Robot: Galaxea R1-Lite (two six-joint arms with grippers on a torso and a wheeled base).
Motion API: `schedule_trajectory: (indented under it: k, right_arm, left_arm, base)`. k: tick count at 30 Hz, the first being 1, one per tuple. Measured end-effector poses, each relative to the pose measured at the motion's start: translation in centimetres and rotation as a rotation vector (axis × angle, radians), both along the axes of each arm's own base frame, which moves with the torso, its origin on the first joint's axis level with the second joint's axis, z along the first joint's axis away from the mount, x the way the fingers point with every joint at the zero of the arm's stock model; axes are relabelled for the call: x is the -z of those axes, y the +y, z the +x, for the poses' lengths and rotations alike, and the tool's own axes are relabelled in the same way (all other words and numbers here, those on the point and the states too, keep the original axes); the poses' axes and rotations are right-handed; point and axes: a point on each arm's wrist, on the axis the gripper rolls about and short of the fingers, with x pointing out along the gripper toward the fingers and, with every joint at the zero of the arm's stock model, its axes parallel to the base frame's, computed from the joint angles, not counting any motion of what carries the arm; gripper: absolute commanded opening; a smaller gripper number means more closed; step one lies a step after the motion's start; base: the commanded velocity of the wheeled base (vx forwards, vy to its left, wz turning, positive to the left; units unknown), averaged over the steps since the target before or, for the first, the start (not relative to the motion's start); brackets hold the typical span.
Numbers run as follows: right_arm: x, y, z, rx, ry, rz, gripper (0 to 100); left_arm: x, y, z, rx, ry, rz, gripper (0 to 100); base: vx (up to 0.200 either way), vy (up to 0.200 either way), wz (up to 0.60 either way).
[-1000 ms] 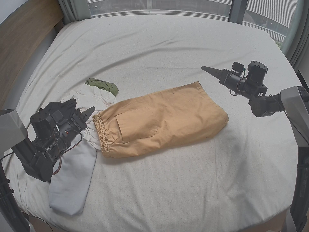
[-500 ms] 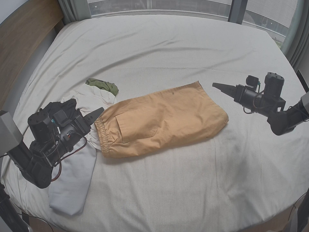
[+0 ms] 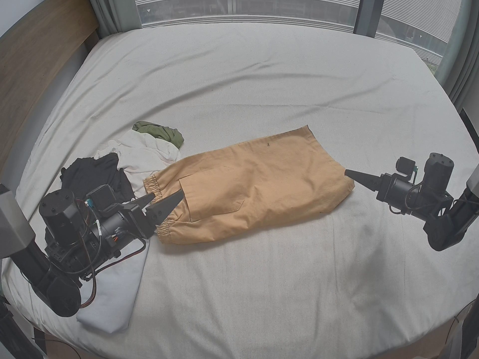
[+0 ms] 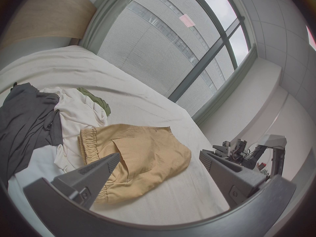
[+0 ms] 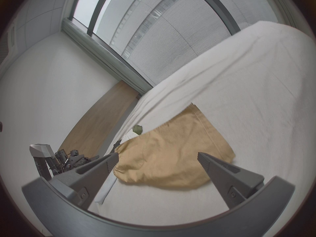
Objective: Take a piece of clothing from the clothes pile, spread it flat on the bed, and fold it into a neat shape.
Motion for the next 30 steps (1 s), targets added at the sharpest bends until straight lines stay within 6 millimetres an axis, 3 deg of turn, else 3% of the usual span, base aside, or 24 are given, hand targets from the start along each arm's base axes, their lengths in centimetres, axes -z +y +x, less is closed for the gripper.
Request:
schedule_trajectory:
  k: [23, 30]
  right_arm:
    - [6.3, 2.1, 2.0, -0.034, 0.16, -0.015, 100]
    - [7.3, 2.4, 2.6, -0.021, 0.174, -0.02, 100]
  left_arm:
    - [0.8, 0.1, 0.2, -0.012, -0.005, 0.06, 100]
    - [1.4, 0.7, 0.4, -0.046, -0.099, 0.25, 100]
  base:
    - [0.0, 0.0, 0.0]
    - [0.0, 0.0, 0.0]
